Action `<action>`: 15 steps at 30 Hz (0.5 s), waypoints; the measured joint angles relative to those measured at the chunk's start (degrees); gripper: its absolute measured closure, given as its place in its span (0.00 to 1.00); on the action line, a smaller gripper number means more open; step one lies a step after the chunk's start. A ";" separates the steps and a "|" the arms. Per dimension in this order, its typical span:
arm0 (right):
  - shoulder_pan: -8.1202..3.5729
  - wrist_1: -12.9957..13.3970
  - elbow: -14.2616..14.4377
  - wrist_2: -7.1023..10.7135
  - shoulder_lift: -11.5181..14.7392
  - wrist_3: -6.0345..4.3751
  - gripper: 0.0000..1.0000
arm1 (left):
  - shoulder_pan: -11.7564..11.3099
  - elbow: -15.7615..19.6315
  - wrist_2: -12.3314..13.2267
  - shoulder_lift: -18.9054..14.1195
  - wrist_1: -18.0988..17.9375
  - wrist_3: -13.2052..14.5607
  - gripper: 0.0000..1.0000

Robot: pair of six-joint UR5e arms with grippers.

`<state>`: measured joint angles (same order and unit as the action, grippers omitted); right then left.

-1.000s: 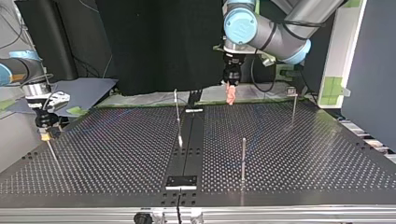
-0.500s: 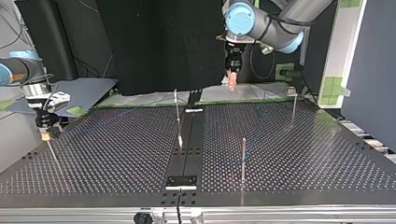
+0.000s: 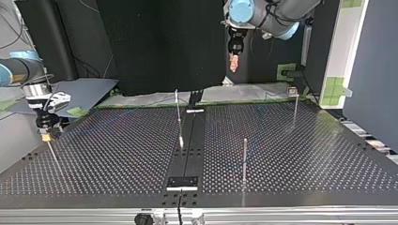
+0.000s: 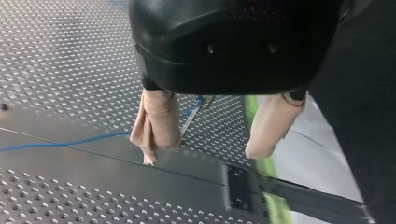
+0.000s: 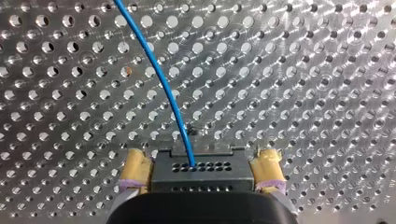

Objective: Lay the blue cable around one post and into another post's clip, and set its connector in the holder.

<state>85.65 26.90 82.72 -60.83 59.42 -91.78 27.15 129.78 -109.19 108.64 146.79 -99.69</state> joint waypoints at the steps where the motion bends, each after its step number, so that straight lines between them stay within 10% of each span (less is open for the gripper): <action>1: 0.01 0.00 0.00 0.00 0.00 0.00 0.01 | 0.00 0.58 -0.03 0.21 -0.55 -0.08 0.02; 15: 0.16 -0.11 0.02 0.00 -0.01 0.19 0.01 | -0.12 7.59 -0.07 0.63 -8.89 -3.09 0.02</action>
<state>85.81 26.79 82.74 -60.83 59.41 -91.58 27.03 137.37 -109.26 109.28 137.90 -102.78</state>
